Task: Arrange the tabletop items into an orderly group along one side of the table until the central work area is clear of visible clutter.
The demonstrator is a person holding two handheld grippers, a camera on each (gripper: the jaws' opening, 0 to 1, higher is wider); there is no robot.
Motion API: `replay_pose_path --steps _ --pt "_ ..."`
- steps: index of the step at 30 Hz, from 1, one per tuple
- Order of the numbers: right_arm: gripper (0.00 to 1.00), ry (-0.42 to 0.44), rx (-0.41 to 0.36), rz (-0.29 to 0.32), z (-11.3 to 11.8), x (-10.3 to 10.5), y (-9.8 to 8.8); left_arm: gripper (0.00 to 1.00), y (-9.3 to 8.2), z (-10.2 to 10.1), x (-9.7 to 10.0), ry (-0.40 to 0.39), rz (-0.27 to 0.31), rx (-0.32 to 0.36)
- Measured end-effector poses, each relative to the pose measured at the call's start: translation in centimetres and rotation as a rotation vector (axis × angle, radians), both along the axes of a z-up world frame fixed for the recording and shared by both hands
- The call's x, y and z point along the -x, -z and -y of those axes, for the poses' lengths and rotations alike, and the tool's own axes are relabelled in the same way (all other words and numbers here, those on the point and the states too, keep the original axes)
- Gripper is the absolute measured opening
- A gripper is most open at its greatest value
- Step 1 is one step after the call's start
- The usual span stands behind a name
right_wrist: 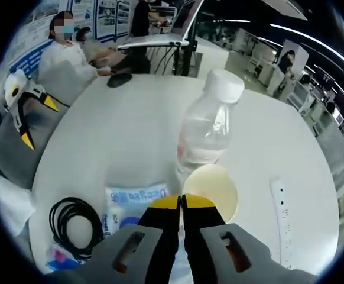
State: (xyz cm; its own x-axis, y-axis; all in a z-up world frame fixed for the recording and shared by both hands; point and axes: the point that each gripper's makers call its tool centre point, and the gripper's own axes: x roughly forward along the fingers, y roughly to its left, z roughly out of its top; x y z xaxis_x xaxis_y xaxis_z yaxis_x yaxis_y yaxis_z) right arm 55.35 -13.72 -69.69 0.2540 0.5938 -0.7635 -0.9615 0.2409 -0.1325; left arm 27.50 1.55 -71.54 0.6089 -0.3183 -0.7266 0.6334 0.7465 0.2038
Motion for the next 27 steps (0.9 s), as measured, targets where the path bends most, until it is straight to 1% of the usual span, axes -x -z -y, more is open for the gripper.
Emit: replay_pose_path --steps 7,11,15,18,21,24,26,27 --pt "0.0 0.015 -0.006 -0.007 0.0 0.2 0.1 0.69 0.0 0.0 0.0 0.001 0.0 0.002" --pt "0.0 0.039 -0.015 -0.025 0.1 0.0 0.0 0.7 -0.1 0.1 0.0 0.0 0.002 0.006" --pt "0.0 0.076 -0.043 -0.044 0.0 0.0 -0.2 0.7 -0.1 0.0 0.0 -0.002 0.002 0.006" --pt "0.0 0.099 -0.084 -0.066 -0.2 0.0 -0.5 0.7 0.0 0.1 0.0 0.001 0.0 0.004" --pt "0.05 0.122 -0.087 -0.077 -0.4 0.8 -1.0 0.7 0.0 0.1 0.0 0.0 0.001 0.004" --pt "0.13 0.138 -0.102 -0.071 -0.3 0.7 -1.4 0.7 0.0 0.1 0.0 0.001 0.002 0.003" --pt "0.15 0.148 -0.121 -0.076 -0.4 0.9 -1.9 0.7 0.0 0.1 0.0 0.001 0.002 0.003" --pt "0.18 0.152 -0.125 -0.077 -0.5 1.0 -2.0 0.7 0.0 0.1 0.0 0.002 0.002 0.003"
